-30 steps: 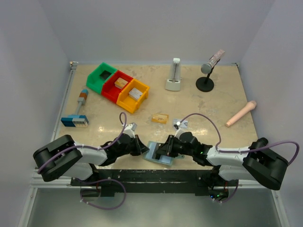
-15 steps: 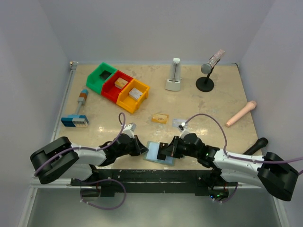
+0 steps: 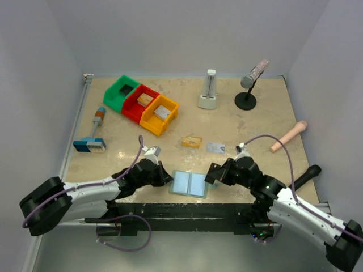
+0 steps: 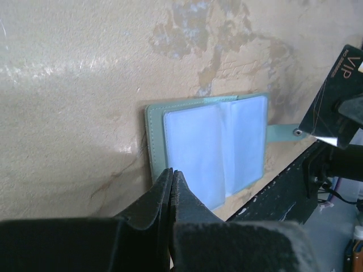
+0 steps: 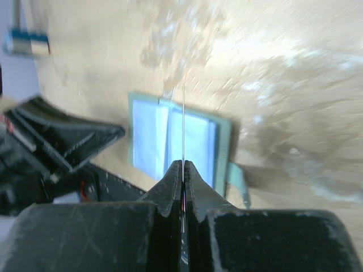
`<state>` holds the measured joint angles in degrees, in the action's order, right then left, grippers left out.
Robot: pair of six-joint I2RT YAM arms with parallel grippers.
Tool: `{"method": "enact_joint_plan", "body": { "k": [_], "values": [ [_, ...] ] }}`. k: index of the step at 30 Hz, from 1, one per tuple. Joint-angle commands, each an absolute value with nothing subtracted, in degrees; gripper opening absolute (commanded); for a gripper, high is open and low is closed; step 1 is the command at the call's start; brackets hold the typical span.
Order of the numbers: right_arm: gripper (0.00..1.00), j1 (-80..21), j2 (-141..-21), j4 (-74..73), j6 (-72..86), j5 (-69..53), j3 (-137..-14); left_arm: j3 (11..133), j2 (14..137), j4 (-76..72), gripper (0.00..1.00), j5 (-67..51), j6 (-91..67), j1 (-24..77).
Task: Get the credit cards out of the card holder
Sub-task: Place the credit card at the center of the board.
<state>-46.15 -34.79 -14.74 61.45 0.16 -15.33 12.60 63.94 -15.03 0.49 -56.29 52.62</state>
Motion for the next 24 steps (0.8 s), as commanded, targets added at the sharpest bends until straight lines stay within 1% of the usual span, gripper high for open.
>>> {"method": "enact_joint_plan", "body": {
  "k": [1, 3, 6, 10, 13, 18, 24],
  "values": [
    [0.0, -37.3, -27.8, -31.5, 60.4, 5.5, -20.1, 15.6, 56.5, -7.6, 0.0, 4.5, -54.7, 52.6],
    [0.0, -34.1, -28.5, -33.2, 59.2, 5.9, -22.0, 15.4, 53.3, -5.5, 0.0, 5.9, -55.4, 52.7],
    [0.0, -30.3, -34.5, -38.5, 57.4, 8.1, -27.4, 14.9, 48.8, -2.0, 0.0, 8.1, -56.3, 52.6],
    [0.0, -25.3, -40.1, -36.8, 56.3, 9.2, -28.9, 13.7, 42.6, 3.0, 0.0, 10.2, -57.0, 52.6],
    [0.0, -20.6, -43.9, -31.7, 49.3, 4.3, -29.4, 13.0, 38.9, 5.0, 0.0, 10.3, -56.5, 52.6],
    [0.0, -13.6, -53.8, -31.3, 37.0, -6.3, -34.7, 12.7, 36.2, 7.3, 0.01, 9.1, -55.1, 52.6],
    [0.0, -11.1, -62.7, -35.2, 31.4, -8.6, -41.5, 12.7, 37.9, 5.5, 0.01, 7.8, -54.6, 52.6]
  ]
}}
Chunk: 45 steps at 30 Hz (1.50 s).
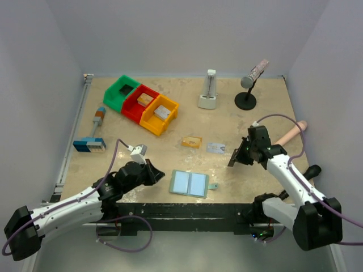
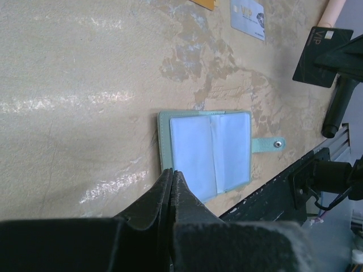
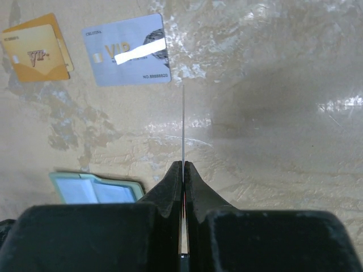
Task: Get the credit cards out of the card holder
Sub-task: Place the credit card at the center of the board.
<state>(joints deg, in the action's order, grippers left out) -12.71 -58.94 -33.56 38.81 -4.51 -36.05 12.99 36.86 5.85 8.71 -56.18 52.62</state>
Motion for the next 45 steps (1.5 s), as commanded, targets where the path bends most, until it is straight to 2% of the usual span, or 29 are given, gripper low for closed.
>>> {"method": "enact_joint_plan", "body": {
  "k": [1, 17, 26, 30, 36, 39, 45],
  "values": [
    [0.0, -10.5, -64.2, -35.8, 30.5, -9.3, -42.4, 12.7, 38.1, 5.3, 0.01, 7.6, -54.5, 52.6],
    [0.0, -7.4, -85.6, -43.0, 22.1, -11.2, -57.0, 12.0, 40.4, 2.9, 0.01, 6.3, -53.2, 52.6],
    [0.07, -7.0, -90.3, -49.1, 19.4, -9.3, -62.7, 11.2, 40.8, 1.8, 0.01, 6.1, -53.8, 52.6],
    [0.18, -6.9, -90.2, -49.6, 19.4, -8.6, -62.3, 11.0, 41.1, 1.3, 0.01, 6.0, -54.0, 52.6],
    [0.24, -6.9, -89.8, -49.7, 19.3, -7.8, -61.9, 10.6, 42.0, 1.0, 0.01, 5.5, -54.3, 52.6],
    [0.29, -6.9, -89.3, -49.3, 19.8, -7.0, -61.3, 10.7, 41.8, 1.0, 0.01, 5.4, -54.3, 52.6],
    [0.31, -6.9, -88.2, -49.7, 20.2, -5.1, -60.2, 10.7, 41.7, 1.0, 0.01, 5.6, -54.4, 52.6]
  ]
}}
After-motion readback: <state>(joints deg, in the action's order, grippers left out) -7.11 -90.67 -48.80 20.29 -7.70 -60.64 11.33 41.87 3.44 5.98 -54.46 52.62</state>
